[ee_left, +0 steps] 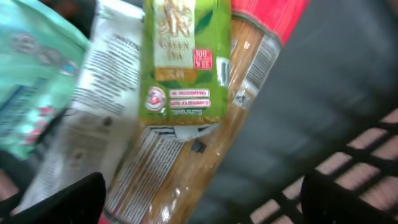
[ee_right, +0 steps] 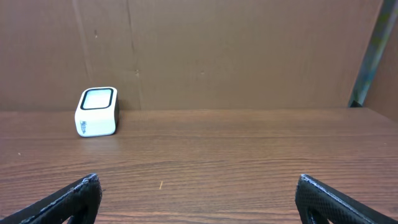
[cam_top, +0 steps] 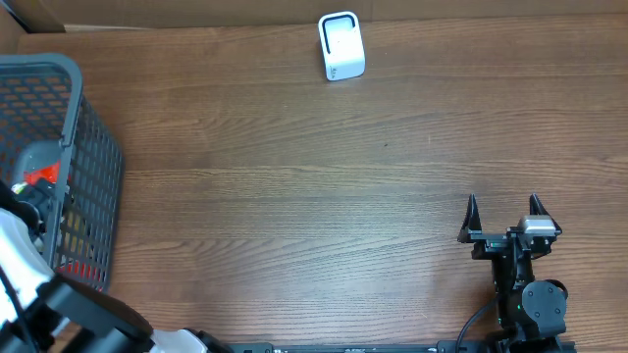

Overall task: Scan the item barcode
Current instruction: 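Lower the left gripper into the basket over the spaghetti pack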

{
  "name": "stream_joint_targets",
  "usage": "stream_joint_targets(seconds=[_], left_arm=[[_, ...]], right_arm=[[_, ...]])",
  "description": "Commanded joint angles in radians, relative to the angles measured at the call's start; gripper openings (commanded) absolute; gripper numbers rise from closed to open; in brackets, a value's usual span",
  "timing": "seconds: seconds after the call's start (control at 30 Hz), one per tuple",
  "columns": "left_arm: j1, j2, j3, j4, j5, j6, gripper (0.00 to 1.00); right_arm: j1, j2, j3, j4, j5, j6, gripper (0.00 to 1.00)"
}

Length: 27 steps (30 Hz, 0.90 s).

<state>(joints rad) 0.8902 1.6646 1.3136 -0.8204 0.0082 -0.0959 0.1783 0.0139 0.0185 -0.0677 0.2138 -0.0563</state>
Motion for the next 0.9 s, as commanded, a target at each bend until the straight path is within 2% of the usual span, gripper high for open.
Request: stream_joint_targets(seconds=[0.0,0.27,0.47,0.53,0.6,0.7,0.87], left_arm=[[0.002,0.037,-0.03,0.033,0.014,0.041,0.9],[0.002,0.117,-0.102,0.119,-0.054,0.048,0.82],[0.002,0.183,-0.103,0.117,-0.072,0.048,0.66],[0.002,0.206,-0.103,0.115,-0.072,0.049,0.52],[0.002,0.22,-0.103,0.113,-0.071,0.048,0.26],[0.002,0.225,-0.103,0.113,-0.068,0.048,0.04],[0.001,0.222,-0.096,0.105,-0.051,0.048,0.04]], right_arm=[[0.006,-0.009,-0.01,0.007,0.001,-0.004,1.0],[0.006,-0.009,-0.01,0.007,0.001,-0.004,1.0],[0.006,-0.009,-0.01,0.007,0.001,-0.004,1.0],[0.006,-0.009,-0.01,0.007,0.001,-0.004,1.0],[0.006,-0.009,-0.01,0.007,0.001,-0.004,1.0],[0.006,-0.009,-0.01,0.007,0.001,-0.004,1.0],[0.006,-0.009,-0.01,0.007,0.001,-0.004,1.0]])
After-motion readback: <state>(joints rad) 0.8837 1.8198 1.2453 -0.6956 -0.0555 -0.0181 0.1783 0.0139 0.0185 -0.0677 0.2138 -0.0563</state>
